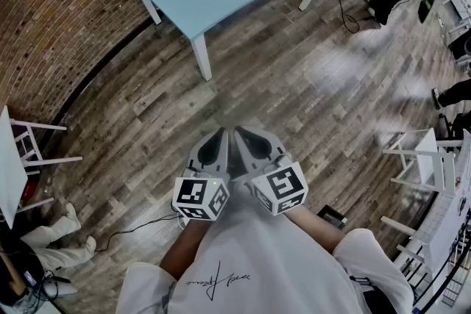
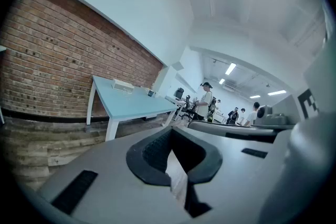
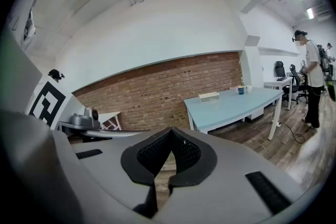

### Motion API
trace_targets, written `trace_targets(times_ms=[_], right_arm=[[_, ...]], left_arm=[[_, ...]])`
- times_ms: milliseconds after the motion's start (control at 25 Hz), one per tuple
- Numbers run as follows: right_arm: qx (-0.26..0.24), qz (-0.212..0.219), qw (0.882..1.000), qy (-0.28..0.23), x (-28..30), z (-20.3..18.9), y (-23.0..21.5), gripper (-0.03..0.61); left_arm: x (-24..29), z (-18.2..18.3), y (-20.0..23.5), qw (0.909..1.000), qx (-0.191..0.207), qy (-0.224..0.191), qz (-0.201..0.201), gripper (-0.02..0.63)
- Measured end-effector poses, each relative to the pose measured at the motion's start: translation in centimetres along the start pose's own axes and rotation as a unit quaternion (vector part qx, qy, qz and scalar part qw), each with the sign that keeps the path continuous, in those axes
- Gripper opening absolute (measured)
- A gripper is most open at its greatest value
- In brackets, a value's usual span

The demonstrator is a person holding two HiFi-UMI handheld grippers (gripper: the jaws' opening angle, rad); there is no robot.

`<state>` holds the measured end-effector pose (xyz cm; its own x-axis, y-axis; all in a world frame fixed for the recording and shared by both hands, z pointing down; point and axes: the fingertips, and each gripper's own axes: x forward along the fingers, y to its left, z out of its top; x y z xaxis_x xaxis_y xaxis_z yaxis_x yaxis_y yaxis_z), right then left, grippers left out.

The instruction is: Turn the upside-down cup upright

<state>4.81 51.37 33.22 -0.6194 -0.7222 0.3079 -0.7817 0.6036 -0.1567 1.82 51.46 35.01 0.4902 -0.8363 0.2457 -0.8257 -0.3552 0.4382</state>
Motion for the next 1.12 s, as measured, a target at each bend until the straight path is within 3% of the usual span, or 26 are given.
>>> trace_targets(times_ms=[400,560,1120], right_arm=[[-0.001,-0.010,1.000,-0.003,1.2,0.6,0.0,0.020],[0.026,-0.010,1.000,0.001,1.7,0.5,-1.0,0.020],[0.059,0.016,0.998,0.009,6.5,2.2,-8.4,0.021]], left_arm=[[0.6,1.5,0.9,0.9999,0.005,-0.015,-0.005,0.011],[1.8,1.7,1.1,0.9999,0.005,-0.014,-0.008,0.011],[10.4,3.4,2.2,0.9999,-0.003,0.011,0.006,0.011]])
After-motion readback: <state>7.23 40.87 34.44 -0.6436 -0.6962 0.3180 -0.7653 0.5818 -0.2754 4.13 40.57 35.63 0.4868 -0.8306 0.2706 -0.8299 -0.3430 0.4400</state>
